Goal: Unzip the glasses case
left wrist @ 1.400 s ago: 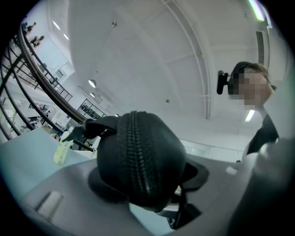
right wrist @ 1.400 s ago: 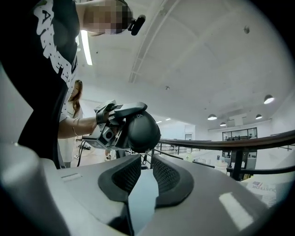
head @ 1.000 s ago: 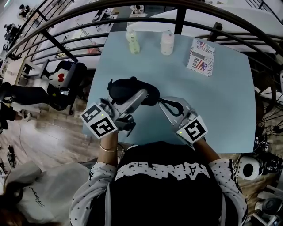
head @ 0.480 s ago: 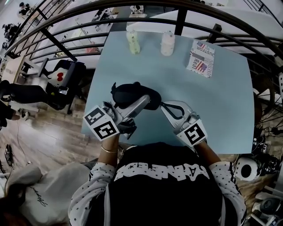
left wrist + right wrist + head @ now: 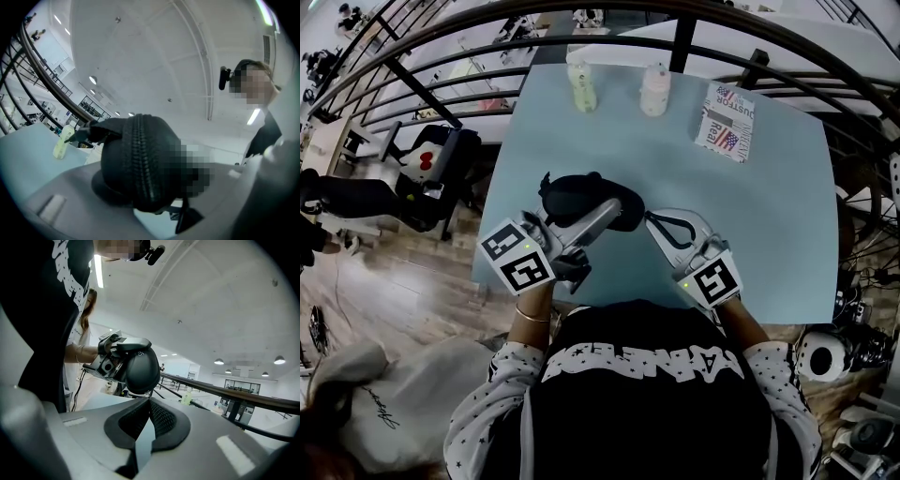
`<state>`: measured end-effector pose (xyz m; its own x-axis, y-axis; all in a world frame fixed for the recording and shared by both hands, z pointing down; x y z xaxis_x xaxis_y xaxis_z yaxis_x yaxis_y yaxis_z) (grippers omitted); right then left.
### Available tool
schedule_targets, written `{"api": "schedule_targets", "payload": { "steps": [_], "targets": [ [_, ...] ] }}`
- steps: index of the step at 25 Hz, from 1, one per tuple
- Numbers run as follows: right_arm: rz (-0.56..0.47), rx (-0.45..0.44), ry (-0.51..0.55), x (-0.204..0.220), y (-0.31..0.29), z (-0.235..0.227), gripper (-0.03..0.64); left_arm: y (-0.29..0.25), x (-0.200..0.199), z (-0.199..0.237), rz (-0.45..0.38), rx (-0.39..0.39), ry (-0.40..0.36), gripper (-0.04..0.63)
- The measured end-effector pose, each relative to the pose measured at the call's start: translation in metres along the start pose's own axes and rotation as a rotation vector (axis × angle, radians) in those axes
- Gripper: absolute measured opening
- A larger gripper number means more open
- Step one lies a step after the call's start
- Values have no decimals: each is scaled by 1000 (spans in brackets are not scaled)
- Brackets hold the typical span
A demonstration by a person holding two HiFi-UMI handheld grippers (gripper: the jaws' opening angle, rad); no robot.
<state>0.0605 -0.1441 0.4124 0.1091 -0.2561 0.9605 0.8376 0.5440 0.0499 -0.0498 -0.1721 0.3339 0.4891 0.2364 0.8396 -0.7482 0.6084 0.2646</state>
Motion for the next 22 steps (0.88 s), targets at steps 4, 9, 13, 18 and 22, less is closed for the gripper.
{"api": "schedule_targets", "payload": {
  "steps": [4,9,13,18,22],
  "targets": [
    [3,12,13,-1,1,-7,6,-1,5,0,13,-1,11,0],
    [13,-5,53,-2,3,-9,6,-4,6,-1,24,10,12,0],
    [22,-12,66,-5,3,-12,6,-5,8,-3,30,12,19,0],
    [19,-16,83,-7,3,-15,6,-6,12,-4,45,25,29,0],
    [18,-21,85,-7,3,-17,6,-7,16,-4,55,27,36,0]
  ]
}}
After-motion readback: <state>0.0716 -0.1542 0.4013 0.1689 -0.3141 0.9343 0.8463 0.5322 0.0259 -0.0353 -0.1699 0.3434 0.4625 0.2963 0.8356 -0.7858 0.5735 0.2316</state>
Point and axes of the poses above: the fingertips, and each gripper's own axes: y backward along the fingers, z to its left, x out of its underside, the point moved 3 cm from there along y, backward along the fingers, and after that the axes turned 12 degrees about -z, right-handed, at the moved point
